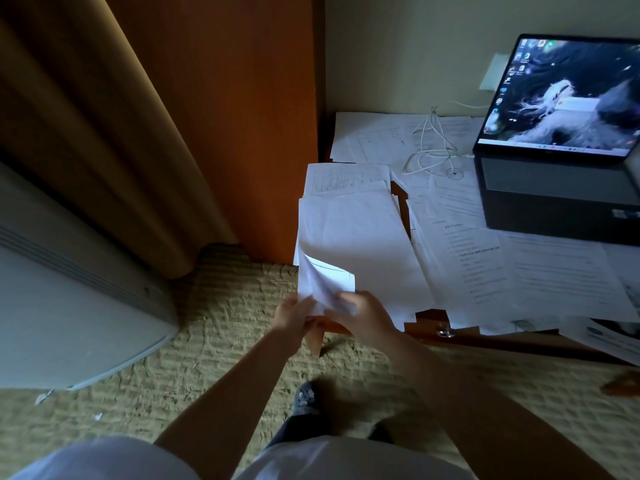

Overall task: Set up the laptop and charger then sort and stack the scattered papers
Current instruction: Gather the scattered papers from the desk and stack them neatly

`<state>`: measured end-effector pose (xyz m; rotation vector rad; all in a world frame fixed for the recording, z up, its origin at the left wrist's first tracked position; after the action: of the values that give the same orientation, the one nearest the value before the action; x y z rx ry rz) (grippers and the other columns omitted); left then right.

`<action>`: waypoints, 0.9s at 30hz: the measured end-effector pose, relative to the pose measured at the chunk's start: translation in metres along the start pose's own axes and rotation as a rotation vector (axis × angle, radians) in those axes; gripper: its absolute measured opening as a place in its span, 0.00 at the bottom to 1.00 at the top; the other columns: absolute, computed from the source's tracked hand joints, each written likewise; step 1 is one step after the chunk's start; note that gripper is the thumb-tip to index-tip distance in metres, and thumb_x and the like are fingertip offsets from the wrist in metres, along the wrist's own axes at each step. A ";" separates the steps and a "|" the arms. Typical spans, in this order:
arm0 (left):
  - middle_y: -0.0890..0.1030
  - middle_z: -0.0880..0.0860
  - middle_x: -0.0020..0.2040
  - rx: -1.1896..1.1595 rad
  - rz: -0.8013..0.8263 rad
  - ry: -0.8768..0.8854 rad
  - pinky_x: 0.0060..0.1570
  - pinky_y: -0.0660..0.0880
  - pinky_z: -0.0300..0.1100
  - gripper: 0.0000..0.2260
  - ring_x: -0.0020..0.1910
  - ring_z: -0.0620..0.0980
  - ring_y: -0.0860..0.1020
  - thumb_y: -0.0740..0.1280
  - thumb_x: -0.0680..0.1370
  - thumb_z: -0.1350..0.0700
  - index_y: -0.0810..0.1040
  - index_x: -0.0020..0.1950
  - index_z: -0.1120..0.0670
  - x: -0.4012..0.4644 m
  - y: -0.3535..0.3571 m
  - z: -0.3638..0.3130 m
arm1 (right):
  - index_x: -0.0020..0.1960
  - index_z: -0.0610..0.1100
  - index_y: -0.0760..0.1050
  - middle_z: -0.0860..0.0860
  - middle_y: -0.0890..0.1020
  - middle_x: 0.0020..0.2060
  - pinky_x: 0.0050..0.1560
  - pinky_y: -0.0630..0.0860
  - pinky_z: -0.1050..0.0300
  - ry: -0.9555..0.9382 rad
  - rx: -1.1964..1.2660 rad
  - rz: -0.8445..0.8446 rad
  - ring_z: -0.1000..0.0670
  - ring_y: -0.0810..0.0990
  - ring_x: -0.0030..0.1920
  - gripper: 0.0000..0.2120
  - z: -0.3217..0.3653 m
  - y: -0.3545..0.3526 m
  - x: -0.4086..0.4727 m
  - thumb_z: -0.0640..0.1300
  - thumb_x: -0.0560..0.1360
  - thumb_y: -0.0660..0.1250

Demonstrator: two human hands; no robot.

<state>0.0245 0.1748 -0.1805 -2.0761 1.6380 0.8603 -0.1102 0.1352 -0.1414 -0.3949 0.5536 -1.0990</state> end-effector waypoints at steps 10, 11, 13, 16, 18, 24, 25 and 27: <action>0.77 0.57 0.54 -0.028 -0.316 -0.037 0.37 0.81 0.48 0.20 0.51 0.60 0.79 0.64 0.75 0.68 0.74 0.66 0.58 0.001 -0.041 -0.002 | 0.52 0.28 0.72 0.34 0.77 0.44 0.40 0.67 0.61 -0.016 0.034 -1.073 0.44 0.74 0.44 0.12 0.034 -0.119 -0.037 0.37 0.79 0.56; 0.75 0.56 0.58 0.006 -0.312 0.006 0.37 0.82 0.49 0.23 0.51 0.59 0.79 0.63 0.75 0.69 0.72 0.68 0.54 0.002 -0.042 -0.009 | 0.54 0.28 0.72 0.34 0.79 0.45 0.40 0.70 0.58 -0.048 0.014 -1.035 0.42 0.77 0.44 0.14 0.039 -0.121 -0.034 0.39 0.79 0.55; 0.74 0.54 0.61 0.091 -0.237 0.115 0.46 0.81 0.54 0.20 0.54 0.58 0.78 0.60 0.77 0.66 0.72 0.67 0.52 0.000 -0.037 -0.027 | 0.60 0.29 0.72 0.34 0.80 0.51 0.40 0.76 0.55 -0.100 -0.049 -0.942 0.39 0.82 0.47 0.16 0.045 -0.120 -0.028 0.39 0.80 0.55; 0.77 0.55 0.61 0.361 -0.050 0.240 0.55 0.78 0.53 0.17 0.57 0.59 0.78 0.58 0.77 0.68 0.80 0.58 0.52 0.000 -0.023 -0.050 | 0.71 0.34 0.64 0.38 0.73 0.66 0.57 0.73 0.54 -0.126 -0.052 -0.873 0.44 0.74 0.64 0.20 0.045 -0.120 -0.026 0.32 0.79 0.57; 0.79 0.54 0.61 0.828 -0.028 0.378 0.49 0.78 0.43 0.21 0.57 0.57 0.79 0.59 0.74 0.70 0.79 0.62 0.53 -0.003 -0.014 -0.070 | 0.71 0.36 0.64 0.39 0.73 0.66 0.58 0.71 0.55 -0.142 -0.092 -0.896 0.47 0.71 0.65 0.23 0.043 -0.123 -0.028 0.28 0.77 0.58; 0.77 0.55 0.54 0.977 -0.313 0.832 0.52 0.66 0.42 0.14 0.54 0.55 0.71 0.73 0.73 0.50 0.82 0.50 0.60 -0.027 0.013 -0.176 | 0.53 0.34 0.79 0.34 0.77 0.53 0.45 0.74 0.51 -0.060 -0.097 -1.019 0.33 0.79 0.50 0.18 0.048 -0.163 -0.027 0.21 0.69 0.60; 0.78 0.55 0.53 0.879 -0.310 0.829 0.50 0.67 0.41 0.14 0.53 0.54 0.73 0.69 0.76 0.49 0.80 0.52 0.60 -0.029 0.018 -0.191 | 0.54 0.33 0.78 0.33 0.76 0.53 0.42 0.73 0.52 -0.059 -0.079 -1.059 0.34 0.80 0.47 0.17 0.055 -0.174 -0.028 0.22 0.69 0.61; 0.79 0.55 0.45 0.725 -0.224 0.813 0.40 0.70 0.43 0.11 0.44 0.53 0.75 0.64 0.80 0.51 0.76 0.48 0.59 -0.035 0.031 -0.212 | 0.57 0.32 0.77 0.33 0.75 0.55 0.39 0.73 0.54 -0.079 -0.056 -1.107 0.35 0.80 0.46 0.19 0.071 -0.192 -0.029 0.24 0.68 0.63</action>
<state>0.0408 0.0621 0.0048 -2.0570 1.6316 -0.6753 -0.2161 0.0858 0.0292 -0.8352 0.2671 -2.1137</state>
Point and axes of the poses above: each hand's wrist, its own x-axis towards the middle knuckle, its own y-axis out of the palm, z = x × y, the point moved 10 cm from there along x, towards the middle knuckle
